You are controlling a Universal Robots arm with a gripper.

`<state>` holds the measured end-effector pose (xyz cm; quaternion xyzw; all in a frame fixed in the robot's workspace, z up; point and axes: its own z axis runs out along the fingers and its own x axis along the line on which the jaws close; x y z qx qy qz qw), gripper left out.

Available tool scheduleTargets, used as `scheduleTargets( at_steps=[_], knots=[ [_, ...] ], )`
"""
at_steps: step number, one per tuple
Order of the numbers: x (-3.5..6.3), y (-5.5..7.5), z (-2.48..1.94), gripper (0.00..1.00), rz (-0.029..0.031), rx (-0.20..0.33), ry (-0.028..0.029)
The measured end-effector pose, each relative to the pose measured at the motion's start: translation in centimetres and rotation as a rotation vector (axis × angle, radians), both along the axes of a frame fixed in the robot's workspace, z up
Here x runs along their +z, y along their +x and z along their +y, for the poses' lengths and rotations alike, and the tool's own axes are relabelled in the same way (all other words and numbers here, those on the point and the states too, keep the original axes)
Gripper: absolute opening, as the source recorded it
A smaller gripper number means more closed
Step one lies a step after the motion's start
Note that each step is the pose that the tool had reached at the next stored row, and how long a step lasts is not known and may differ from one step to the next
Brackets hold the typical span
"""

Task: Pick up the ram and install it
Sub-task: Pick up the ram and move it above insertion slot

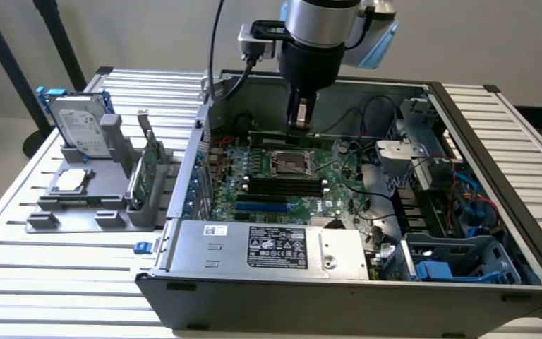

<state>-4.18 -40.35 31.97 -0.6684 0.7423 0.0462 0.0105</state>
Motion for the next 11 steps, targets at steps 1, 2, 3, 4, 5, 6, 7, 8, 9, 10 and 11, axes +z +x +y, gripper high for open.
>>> scheduleTargets(
  at_steps=[1,2,3,4,5,6,7,8,9,10,11],
  knots=[
    [-0.18,0.0,0.04,0.14,0.0,0.0,-0.0007],
    [-0.36,0.0,0.04,0.14,0.0,0.0,-0.0012],
    [-0.54,0.0,0.05,0.14,0.0001,0.0,-0.0015],
    [-0.71,0.0,0.05,0.14,0.0001,0.0,-0.0016],
    [-0.9,0.0,0.05,0.14,0.0,0.0,-0.0016],
    [-1.08,0.0,0.04,0.14,0.0,0.0,-0.0016],
    [-1.27,0.0,0.04,0.14,0.0,0.0,-0.0016],
    [-1.45,0.0,0.04,0.14,0.0,0.001,-0.0016],
    [-1.63,0.0,0.05,0.14,0.0,0.001,-0.0016],
    [-1.81,-0.1,0.05,0.14,-0.0001,0.002,-0.0015],
    [-1.99,-0.1,0.05,0.14,-0.0001,0.003,-0.0016]
  ],
)
